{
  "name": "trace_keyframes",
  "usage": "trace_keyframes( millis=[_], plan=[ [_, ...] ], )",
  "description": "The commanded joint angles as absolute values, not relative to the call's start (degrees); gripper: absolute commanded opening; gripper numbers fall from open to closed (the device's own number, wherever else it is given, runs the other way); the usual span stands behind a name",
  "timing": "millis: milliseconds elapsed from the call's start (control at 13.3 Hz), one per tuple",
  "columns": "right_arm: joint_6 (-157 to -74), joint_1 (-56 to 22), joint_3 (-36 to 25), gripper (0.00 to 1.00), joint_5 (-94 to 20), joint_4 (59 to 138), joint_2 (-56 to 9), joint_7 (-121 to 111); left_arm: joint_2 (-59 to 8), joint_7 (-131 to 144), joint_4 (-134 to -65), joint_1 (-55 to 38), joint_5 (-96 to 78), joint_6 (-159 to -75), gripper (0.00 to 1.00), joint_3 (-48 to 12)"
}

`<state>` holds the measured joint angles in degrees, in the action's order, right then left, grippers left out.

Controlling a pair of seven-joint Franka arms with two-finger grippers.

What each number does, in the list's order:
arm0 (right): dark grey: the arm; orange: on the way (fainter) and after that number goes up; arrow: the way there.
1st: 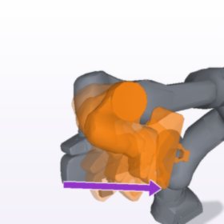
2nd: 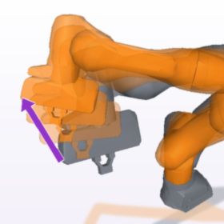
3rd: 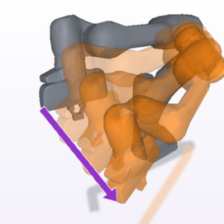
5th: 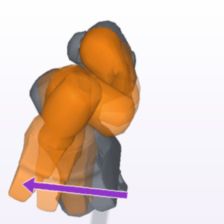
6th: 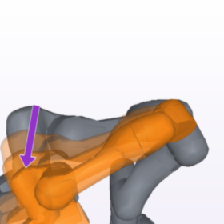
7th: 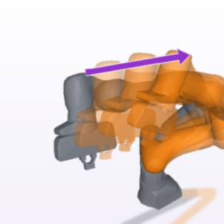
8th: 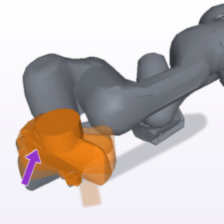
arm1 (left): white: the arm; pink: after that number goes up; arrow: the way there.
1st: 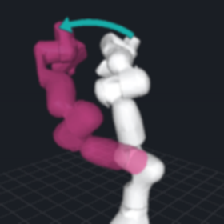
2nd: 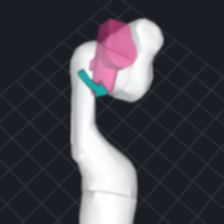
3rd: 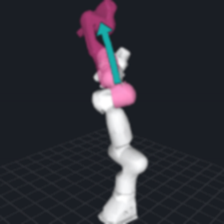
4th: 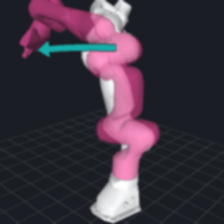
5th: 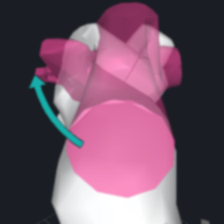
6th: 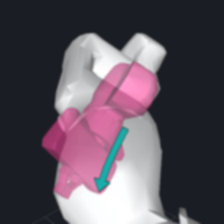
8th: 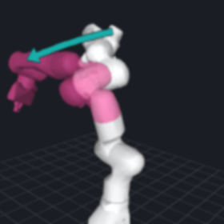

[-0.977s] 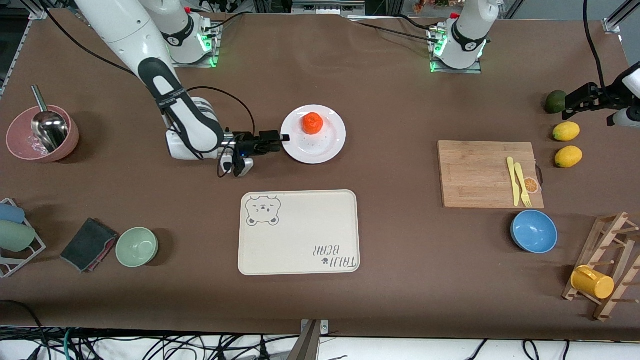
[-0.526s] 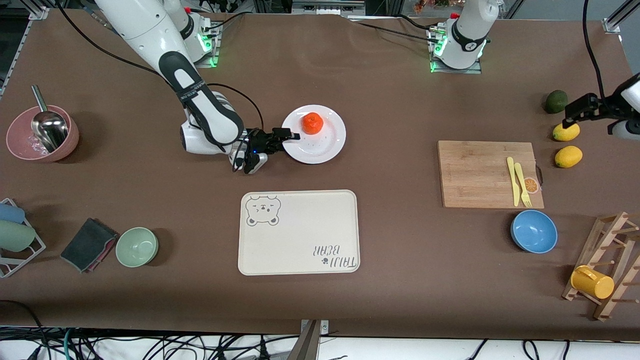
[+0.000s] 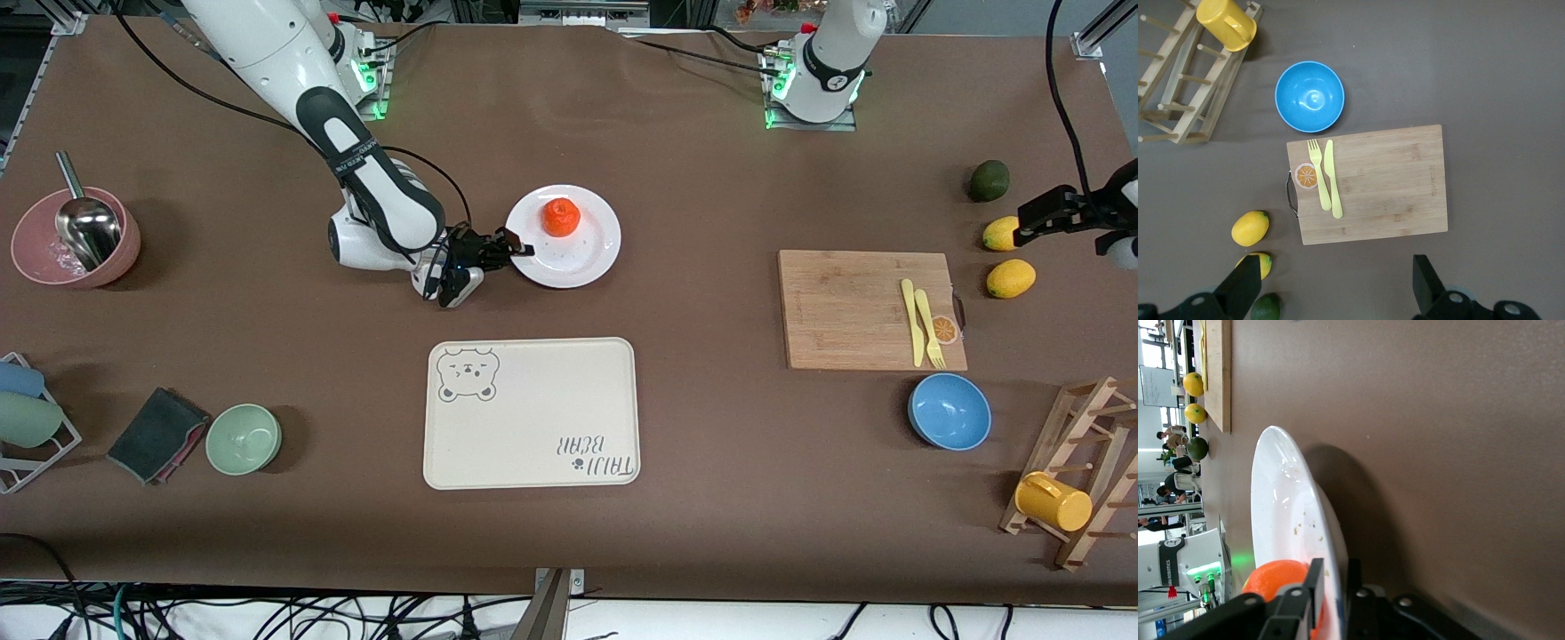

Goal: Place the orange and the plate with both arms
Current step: 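Grasp the plate rim with the right gripper while the left gripper withdraws, then slide the plate with the right gripper onto the bear tray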

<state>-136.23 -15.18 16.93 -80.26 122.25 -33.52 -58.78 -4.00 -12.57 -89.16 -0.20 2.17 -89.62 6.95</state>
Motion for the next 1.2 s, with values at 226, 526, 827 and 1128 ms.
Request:
trace_keyframes(
  millis=[226,526,827,1128],
  plan=[
    [-136.2,-14.8,16.8,0.00,-81.2,121.8,-34.1,-61.5,-3.3,-11.2,-86.9,2.3,2.6,-84.3,1.00,4.3],
    [-134.0,-14.2,15.0,0.00,-80.5,119.1,-32.6,-60.7,-3.5,-12.0,-86.7,2.7,2.4,-84.4,1.00,4.8],
    [-126.8,-13.7,9.2,0.00,-79.4,113.6,-32.7,-59.9,-3.5,-11.7,-86.0,2.9,1.8,-83.9,1.00,5.1],
    [-120.4,-9.3,6.2,0.00,-76.4,103.5,-36.9,-54.3,-3.5,-11.2,-86.0,3.3,1.6,-83.9,1.00,5.3]
  ],
)
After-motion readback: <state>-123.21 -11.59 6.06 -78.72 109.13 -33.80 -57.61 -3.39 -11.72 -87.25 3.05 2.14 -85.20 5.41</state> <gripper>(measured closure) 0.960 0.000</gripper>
